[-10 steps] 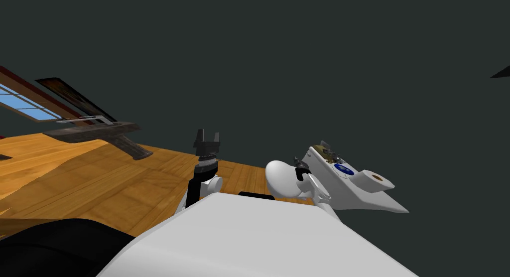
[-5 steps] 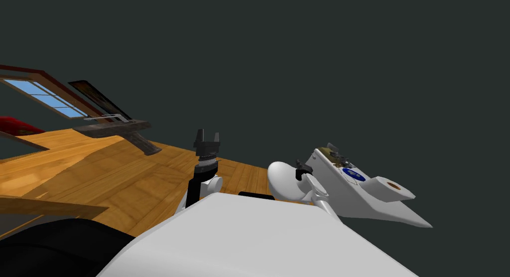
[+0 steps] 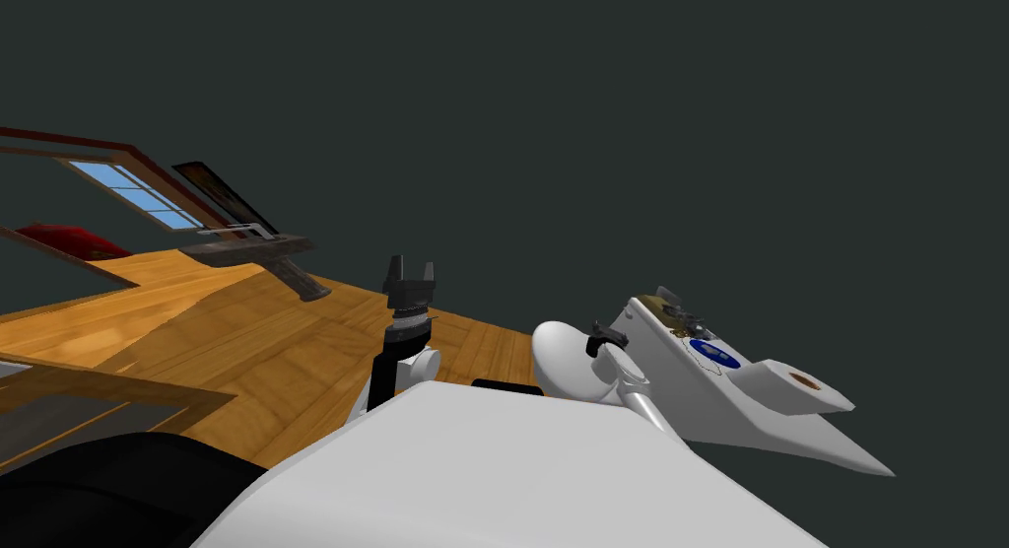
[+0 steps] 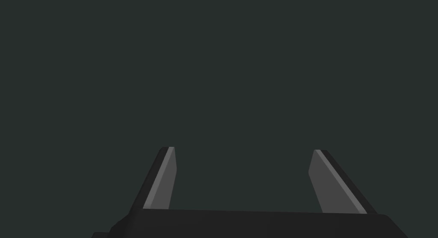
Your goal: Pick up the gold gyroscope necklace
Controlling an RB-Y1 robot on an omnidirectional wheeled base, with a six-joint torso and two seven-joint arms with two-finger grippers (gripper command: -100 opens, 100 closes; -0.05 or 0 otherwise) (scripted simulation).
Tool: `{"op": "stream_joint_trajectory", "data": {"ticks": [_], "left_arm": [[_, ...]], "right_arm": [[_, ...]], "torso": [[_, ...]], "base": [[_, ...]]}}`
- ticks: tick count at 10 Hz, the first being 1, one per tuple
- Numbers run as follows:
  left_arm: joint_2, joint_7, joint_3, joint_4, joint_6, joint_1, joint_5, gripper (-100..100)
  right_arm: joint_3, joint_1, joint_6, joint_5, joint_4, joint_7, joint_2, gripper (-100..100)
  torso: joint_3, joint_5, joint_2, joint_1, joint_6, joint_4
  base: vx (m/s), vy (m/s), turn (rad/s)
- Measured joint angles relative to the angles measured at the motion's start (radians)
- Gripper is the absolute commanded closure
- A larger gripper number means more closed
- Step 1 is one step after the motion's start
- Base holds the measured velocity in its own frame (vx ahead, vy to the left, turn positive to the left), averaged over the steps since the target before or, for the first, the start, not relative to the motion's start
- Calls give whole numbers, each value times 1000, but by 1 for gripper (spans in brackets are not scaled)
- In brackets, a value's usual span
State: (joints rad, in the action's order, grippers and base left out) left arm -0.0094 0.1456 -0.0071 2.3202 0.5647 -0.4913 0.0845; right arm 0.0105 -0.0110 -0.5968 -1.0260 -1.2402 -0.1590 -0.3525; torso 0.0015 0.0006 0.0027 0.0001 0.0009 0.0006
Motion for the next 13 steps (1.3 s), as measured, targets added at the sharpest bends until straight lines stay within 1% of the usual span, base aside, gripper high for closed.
{"op": "stream_joint_trajectory", "data": {"ticks": [1, 3, 4, 5, 6, 7, 8, 9, 10, 11, 13], "left_arm": [[0, 0, 0, 0, 0, 0, 0, 0], [0, 0, 0, 0, 0, 0, 0, 0], [0, 0, 0, 0, 0, 0, 0, 0], [0, 0, 0, 0, 0, 0, 0, 0], [0, 0, 0, 0, 0, 0, 0, 0], [0, 0, 0, 0, 0, 0, 0, 0], [0, 0, 0, 0, 0, 0, 0, 0], [0, 0, 0, 0, 0, 0, 0, 0], [0, 0, 0, 0, 0, 0, 0, 0], [0, 0, 0, 0, 0, 0, 0, 0], [0, 0, 0, 0, 0, 0, 0, 0]], "right_arm": [[0, -9, -16, -19, 34, -4, -5, -100], [-4, -16, -64, -63, 75, -26, -17, -100], [-5, -20, -72, -68, 97, -30, -17, -100], [-5, -33, -87, -96, 132, -31, -30, -100], [-5, -42, -100, -110, 165, -35, -38, -100], [-5, -59, -125, -127, 198, -55, -48, -100], [-5, -67, -141, -140, 233, -66, -56, -100], [-10, -88, -162, -173, 287, -66, -67, -100], [-6, -71, -185, -171, 277, -95, -67, -100], [-8, -74, -191, -179, 297, -99, -69, -100], [-12, -97, -217, -217, 367, -99, -86, -100]], "torso": [[0, 0, 0, 0, 1, 0], [0, 0, 1, 0, 1, 0], [0, 0, 0, -1, 1, 0], [0, 0, 1, -1, 0, 0], [0, 0, 1, -1, 1, 0], [0, 0, 1, -1, 0, 0], [0, 0, 1, -2, 1, 0], [1, 0, 1, -2, 0, 0], [1, 0, 1, -2, 1, 0], [0, 0, 1, -1, 1, 0], [1, 0, 1, -2, 1, 0]], "base": [[-10, 8, 147], [-7, 0, 29], [-11, -1, 115], [-11, -7, 92], [-18, -13, 156], [-14, -14, 56], [-21, -15, 104], [-17, -18, 76], [-7, -7, -15], [-19, -12, 101], [-20, -25, 75]]}}
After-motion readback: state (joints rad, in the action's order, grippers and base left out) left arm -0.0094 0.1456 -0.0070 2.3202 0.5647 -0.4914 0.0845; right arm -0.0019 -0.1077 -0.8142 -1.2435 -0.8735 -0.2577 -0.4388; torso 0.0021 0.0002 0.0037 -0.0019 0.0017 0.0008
